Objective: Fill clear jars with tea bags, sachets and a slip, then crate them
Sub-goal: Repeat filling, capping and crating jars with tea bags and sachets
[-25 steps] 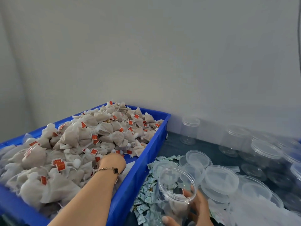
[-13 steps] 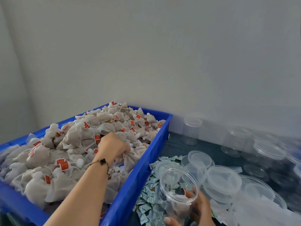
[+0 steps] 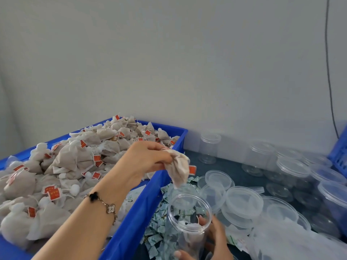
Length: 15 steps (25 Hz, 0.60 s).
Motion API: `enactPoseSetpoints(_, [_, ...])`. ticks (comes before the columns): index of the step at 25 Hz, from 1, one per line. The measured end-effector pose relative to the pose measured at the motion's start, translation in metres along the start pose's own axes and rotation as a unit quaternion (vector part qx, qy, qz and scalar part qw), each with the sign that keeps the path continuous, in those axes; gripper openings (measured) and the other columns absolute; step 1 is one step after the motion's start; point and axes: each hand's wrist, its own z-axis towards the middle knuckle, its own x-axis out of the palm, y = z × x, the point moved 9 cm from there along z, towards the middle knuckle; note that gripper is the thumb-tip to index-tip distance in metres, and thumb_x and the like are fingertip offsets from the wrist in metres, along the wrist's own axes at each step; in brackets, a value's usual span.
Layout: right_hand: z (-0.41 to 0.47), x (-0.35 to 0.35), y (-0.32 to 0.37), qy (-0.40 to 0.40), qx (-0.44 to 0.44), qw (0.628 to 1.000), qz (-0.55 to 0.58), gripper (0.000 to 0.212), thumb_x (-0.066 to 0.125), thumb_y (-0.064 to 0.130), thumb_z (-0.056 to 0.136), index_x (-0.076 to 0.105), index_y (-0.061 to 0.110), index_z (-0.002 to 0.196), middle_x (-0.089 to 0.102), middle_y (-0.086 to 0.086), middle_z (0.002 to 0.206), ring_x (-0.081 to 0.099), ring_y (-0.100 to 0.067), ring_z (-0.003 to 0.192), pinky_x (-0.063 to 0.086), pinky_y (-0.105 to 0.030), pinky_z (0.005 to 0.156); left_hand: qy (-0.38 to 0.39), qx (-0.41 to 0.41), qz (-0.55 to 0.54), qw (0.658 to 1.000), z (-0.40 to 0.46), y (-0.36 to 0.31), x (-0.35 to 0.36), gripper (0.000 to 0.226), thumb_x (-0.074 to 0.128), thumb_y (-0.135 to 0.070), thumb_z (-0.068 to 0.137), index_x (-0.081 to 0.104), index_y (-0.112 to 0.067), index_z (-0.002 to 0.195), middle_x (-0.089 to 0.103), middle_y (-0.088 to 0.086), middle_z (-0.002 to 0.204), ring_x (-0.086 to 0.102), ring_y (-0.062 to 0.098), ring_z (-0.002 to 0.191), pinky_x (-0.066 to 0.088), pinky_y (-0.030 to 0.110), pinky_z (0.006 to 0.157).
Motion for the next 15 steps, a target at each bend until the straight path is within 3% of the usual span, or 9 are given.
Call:
enactPoseSetpoints(2, [0.001,0.001,0.005,-0.019,-0.026,0.999,0.001,0.092,0.097,0.035,0.036,0.049,0.043,0.115,0.054,0.045,0.108,0.053,0.020,0.101,0.041,0.001,0.077,0.090,-0.012,-0.018,0.996,-0.007,-0.001,0.026,0.018,0.066,0.010,0.078,0.070,-0.005,0.069,0.073,0.007,0.075,0.070,0.013,0.066,0.053,0.016,0.057])
enactPoseSetpoints(6, [-0.002,0.002,0.017,-0.032,-0.072,0.997,0.003,0.090,0.094,0.033,0.048,0.045,0.068,0.115,0.056,0.036,0.118,0.054,0.013,0.109,0.040,0.001,0.080,0.205,-0.043,-0.009,0.978,-0.020,0.007,0.052,0.031,0.062,0.013,0.079,0.072,-0.012,0.063,0.071,0.003,0.071,0.069,0.009,0.065,0.053,0.016,0.058])
enactPoseSetpoints(11, [-0.001,0.002,0.020,-0.028,-0.098,0.995,-0.015,0.091,0.092,0.024,0.053,0.046,0.059,0.123,0.054,0.036,0.123,0.052,0.012,0.113,0.039,0.001,0.083,0.222,-0.054,0.024,0.973,-0.022,0.013,0.059,0.014,0.064,0.013,0.078,0.068,-0.001,0.079,0.071,0.002,0.072,0.070,0.011,0.069,0.054,0.016,0.061])
enactPoseSetpoints(15, [-0.002,0.001,0.011,-0.028,-0.080,0.996,-0.003,0.093,0.093,0.035,0.048,0.042,0.046,0.125,0.051,0.040,0.122,0.051,0.014,0.113,0.039,0.001,0.081,0.222,-0.060,0.063,0.971,-0.024,0.017,0.062,0.013,0.066,0.013,0.076,0.070,0.001,0.082,0.072,0.003,0.073,0.071,0.013,0.071,0.054,0.017,0.062])
